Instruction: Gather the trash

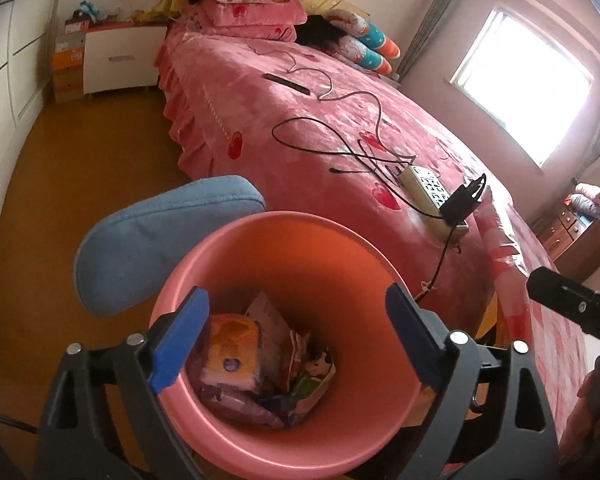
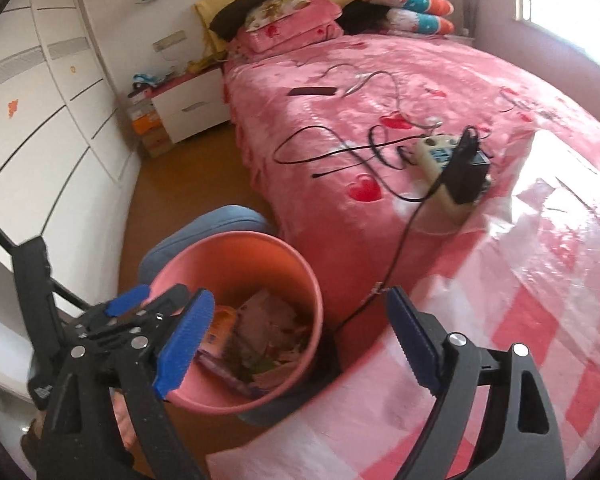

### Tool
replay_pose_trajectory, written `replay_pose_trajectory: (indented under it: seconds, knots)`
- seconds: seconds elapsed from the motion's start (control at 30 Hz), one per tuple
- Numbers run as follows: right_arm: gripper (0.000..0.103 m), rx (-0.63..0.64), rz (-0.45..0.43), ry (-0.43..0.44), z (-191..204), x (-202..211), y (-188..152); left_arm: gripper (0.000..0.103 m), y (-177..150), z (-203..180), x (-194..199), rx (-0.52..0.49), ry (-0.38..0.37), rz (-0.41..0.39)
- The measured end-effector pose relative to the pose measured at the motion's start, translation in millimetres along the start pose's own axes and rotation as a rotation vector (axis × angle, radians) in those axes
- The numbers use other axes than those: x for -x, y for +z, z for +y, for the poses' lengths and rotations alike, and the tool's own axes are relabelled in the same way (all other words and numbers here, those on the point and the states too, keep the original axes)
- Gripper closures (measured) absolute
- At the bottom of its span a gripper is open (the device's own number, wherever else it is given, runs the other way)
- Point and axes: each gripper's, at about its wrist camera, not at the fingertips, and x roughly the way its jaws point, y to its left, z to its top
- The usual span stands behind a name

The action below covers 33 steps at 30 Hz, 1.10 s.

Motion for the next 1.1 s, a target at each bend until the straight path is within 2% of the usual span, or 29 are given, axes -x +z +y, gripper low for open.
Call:
replay_pose_trajectory:
  seconds: [0.27, 0.43, 1.1]
  knots:
    - [0.014, 0.005, -0.01, -0.058, -6.9, 9.4, -11.2, 0.007, 3.7, -14.0, 4.5, -0.044, 0.016, 0.013]
    - [0.014, 0.002, -0.017, -0.088, -13.7, 16.6, -18.3, 0.007, 3.8, -23.9, 7.6, -0.058, -0.005, 0.026]
    - [0.014, -0.068, -0.076, -0.173, -58.8, 64.7, -53.4, 0.006, 1.3, -83.3, 36.9, -0.162, -0.095, -0.001]
